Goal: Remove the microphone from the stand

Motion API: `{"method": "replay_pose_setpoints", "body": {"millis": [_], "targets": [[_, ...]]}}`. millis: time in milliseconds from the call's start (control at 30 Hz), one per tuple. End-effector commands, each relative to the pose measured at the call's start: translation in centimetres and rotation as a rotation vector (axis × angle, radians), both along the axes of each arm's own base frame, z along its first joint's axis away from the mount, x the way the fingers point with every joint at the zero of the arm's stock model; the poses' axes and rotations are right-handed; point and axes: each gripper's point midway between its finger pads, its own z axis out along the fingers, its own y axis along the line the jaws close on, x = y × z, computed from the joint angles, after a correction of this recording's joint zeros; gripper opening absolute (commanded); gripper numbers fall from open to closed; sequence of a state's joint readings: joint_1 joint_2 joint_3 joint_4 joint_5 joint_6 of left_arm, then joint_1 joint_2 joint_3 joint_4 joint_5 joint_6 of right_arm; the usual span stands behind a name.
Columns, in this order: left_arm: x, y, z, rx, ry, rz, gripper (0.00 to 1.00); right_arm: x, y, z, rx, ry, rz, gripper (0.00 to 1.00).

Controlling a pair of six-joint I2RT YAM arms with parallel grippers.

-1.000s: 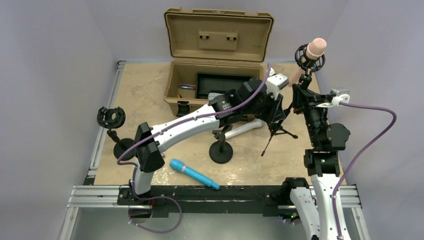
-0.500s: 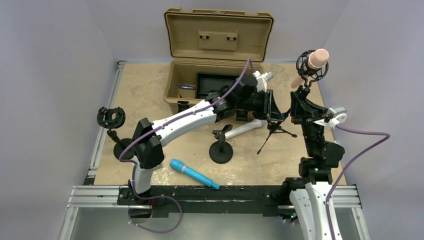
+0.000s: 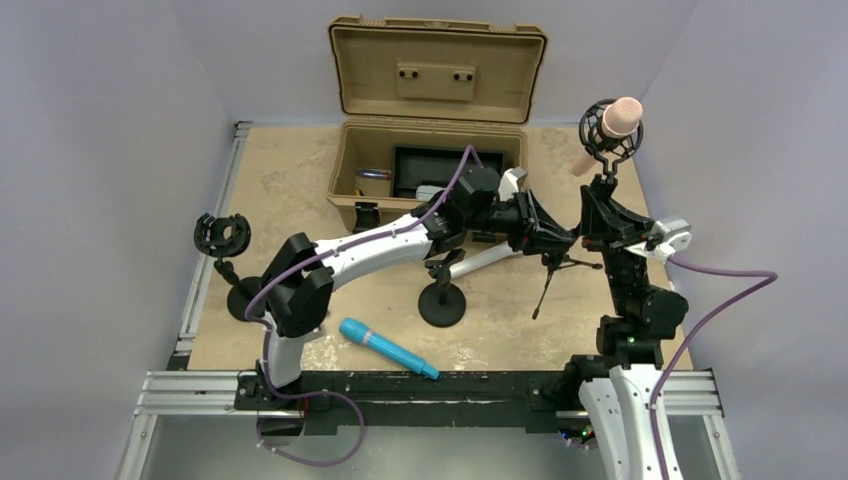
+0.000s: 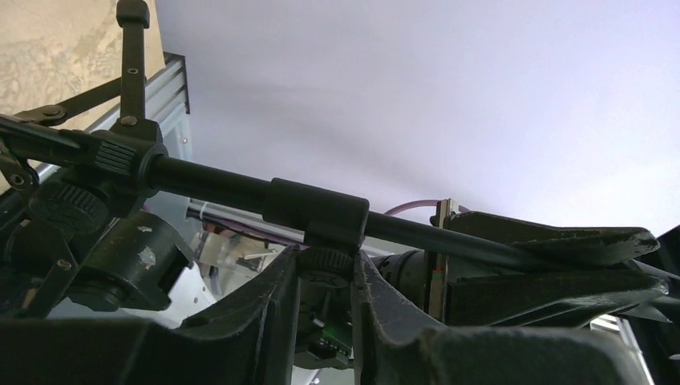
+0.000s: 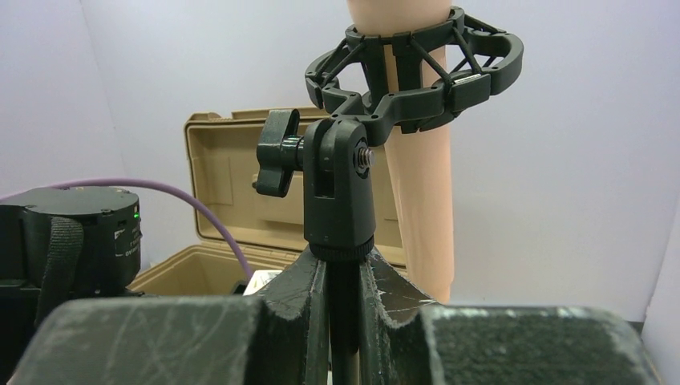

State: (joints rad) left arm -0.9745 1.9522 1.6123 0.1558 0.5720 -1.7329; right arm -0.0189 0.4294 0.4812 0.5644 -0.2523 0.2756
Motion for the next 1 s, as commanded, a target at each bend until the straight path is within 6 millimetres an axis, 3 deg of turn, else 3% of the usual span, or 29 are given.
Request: {"method": "replay_pose_setpoints", "body": {"millis": [0,100,167,367,433,533,633,967], "targets": [[0.5,2.1,7.8,-0.119,-0.230,0.068,0.32,-2.1,0.0,3.5,0.014,-0.128,0.007,0.00],[0.6,3.0,6.9,-0.042,-0.359,0.085,0.49,-2.2,0.0,3.7,0.019,-0.126,0.004,0.00],[0.7,3.9,5.9,0.020,-0.435,0.092,0.55,-2.1,-0.1,3.6,0.021,-0.122,0.002,0.00],[1.7,7.6,5.9,0.196,-0.808,0.167,0.59,-1.9,0.0,3.5,0.023,-0.113,0.005,0.00],[1.4,7.9,6.2,0.227,-0.976,0.157,0.58,-1.8,0.0,3.7,0.025,-0.111,0.009,0.00],[0.6,7.3,5.8,0.264,-1.237,0.096,0.57,-1.7,0.1,3.8,0.020,-0.108,0.013,0.00],[0.1,6.1,5.3,0.252,-1.343,0.028,0.58,-1.7,0.1,3.9,0.020,-0.108,0.016,0.00],[0.5,2.8,3.2,0.264,-1.319,-0.093,0.52,-1.5,0.2,4.0,0.020,-0.102,0.017,0.00]]}}
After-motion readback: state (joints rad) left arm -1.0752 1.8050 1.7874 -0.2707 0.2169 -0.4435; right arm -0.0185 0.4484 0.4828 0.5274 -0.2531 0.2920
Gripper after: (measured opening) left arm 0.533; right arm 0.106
